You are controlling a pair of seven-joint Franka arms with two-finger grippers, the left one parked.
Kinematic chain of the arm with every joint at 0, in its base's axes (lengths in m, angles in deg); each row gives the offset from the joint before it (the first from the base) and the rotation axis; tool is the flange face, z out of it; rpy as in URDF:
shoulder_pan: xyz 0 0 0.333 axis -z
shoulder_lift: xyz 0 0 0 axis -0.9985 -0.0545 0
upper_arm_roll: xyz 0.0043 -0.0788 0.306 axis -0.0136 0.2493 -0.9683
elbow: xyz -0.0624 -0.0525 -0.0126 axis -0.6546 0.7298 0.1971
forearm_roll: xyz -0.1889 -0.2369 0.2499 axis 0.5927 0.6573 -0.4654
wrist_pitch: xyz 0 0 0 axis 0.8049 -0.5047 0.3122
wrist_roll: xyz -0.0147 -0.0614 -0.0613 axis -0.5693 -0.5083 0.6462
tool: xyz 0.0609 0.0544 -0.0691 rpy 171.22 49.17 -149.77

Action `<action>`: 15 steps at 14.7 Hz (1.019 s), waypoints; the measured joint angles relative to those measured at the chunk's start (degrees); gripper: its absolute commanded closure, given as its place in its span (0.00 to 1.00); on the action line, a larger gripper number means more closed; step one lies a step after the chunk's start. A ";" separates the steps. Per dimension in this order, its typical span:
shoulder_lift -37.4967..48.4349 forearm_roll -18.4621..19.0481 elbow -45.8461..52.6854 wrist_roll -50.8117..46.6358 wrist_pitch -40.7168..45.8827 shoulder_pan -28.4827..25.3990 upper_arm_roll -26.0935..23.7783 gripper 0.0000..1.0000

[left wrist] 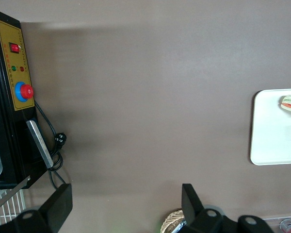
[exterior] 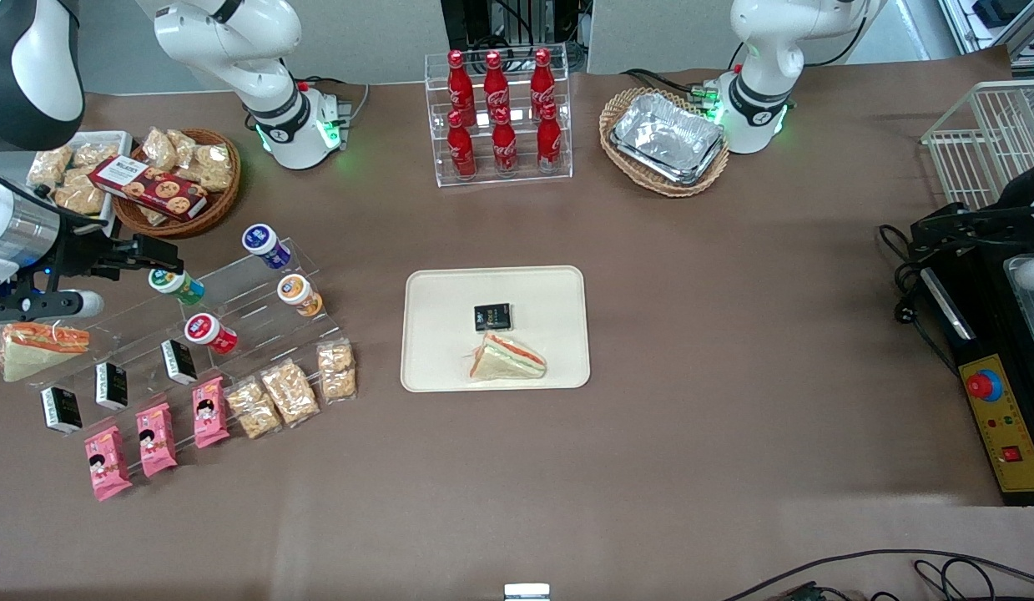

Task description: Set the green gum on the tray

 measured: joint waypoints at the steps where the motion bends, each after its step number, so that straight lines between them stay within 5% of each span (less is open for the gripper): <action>1: -0.01 0.08 0.00 0.00 0.02 0.00 0.00 0.00; 15: 0.26 2.29 -2.39 10.20 -0.15 1.18 3.15 0.00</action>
